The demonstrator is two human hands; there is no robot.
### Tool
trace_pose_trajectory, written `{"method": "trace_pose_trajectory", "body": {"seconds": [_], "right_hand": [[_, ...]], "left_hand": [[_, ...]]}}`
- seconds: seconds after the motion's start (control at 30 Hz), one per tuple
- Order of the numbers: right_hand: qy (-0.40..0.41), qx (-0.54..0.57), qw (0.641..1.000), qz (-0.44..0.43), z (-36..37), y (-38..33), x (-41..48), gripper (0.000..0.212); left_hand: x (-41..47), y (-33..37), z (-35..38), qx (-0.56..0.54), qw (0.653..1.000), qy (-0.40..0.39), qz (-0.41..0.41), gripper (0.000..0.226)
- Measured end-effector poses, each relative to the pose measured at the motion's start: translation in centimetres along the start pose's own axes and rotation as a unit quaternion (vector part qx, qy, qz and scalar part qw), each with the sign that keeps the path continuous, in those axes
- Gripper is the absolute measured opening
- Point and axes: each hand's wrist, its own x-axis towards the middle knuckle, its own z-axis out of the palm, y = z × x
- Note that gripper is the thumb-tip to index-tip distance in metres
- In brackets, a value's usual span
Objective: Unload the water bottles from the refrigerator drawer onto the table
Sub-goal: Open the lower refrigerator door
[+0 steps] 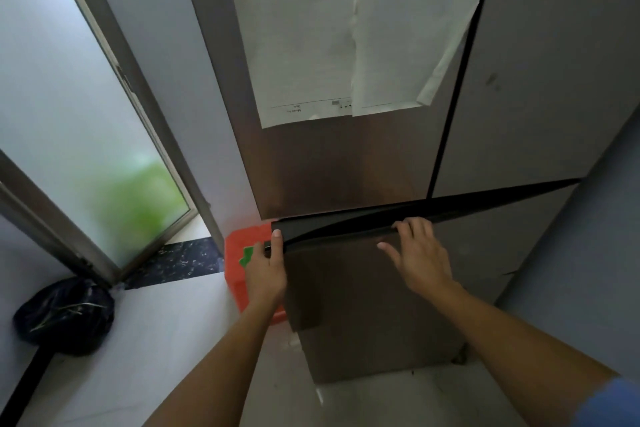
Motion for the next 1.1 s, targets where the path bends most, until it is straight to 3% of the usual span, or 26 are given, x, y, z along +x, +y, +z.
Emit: {"method": "trace_pose_trajectory", "body": {"seconds": [0.17, 0.3, 0.43, 0.5, 0.63, 0.73, 0.87, 0.97, 1.1], "right_hand": [[-0.033, 0.036, 0.999, -0.002, -1.8, 0.5, -2.6, 0.061], [-0.058, 0.096, 0.994, 0.008, -3.8, 1.9, -5.9, 0.059], [-0.032, 0.155, 0.986, 0.051, -5.6, 3.1, -10.6, 0.057], [-0.026, 0.177, 0.981, 0.074, -6.7, 3.8, -13.3, 0.056], [-0.032, 0.218, 0.967, 0.129, -9.5, 5.7, -18.4, 0.048], [-0.067, 0.202, 0.966, 0.146, -11.6, 8.2, -21.3, 0.042], [-0.108, 0.194, 0.961, 0.162, -15.1, 12.0, -24.0, 0.039], [-0.096, 0.293, 0.921, 0.240, -17.4, 14.5, -26.9, 0.040], [-0.068, 0.460, 0.801, 0.377, -19.9, 18.0, -31.5, 0.024]], "left_hand": [[-4.2, 0.2, -2.0, -0.001, 0.998, -0.061, -0.016, 0.049], [-9.5, 0.5, -4.5, 0.005, 0.991, -0.134, -0.019, 0.031], [-15.3, -0.3, -7.0, 0.037, 0.969, -0.226, -0.090, 0.055], [-17.5, -1.2, -7.6, 0.049, 0.968, -0.225, -0.099, 0.069], [-20.7, -1.0, -6.5, 0.043, 0.980, -0.187, -0.059, 0.048], [-22.1, 0.5, -3.7, 0.031, 0.968, -0.243, -0.057, 0.031], [-23.3, 2.7, 1.6, 0.093, 0.942, -0.324, 0.002, 0.030], [-24.8, 4.7, 6.0, 0.133, 0.915, -0.379, 0.043, 0.030], [-27.6, 6.8, 11.9, 0.156, 0.880, -0.427, 0.141, 0.030]]}}
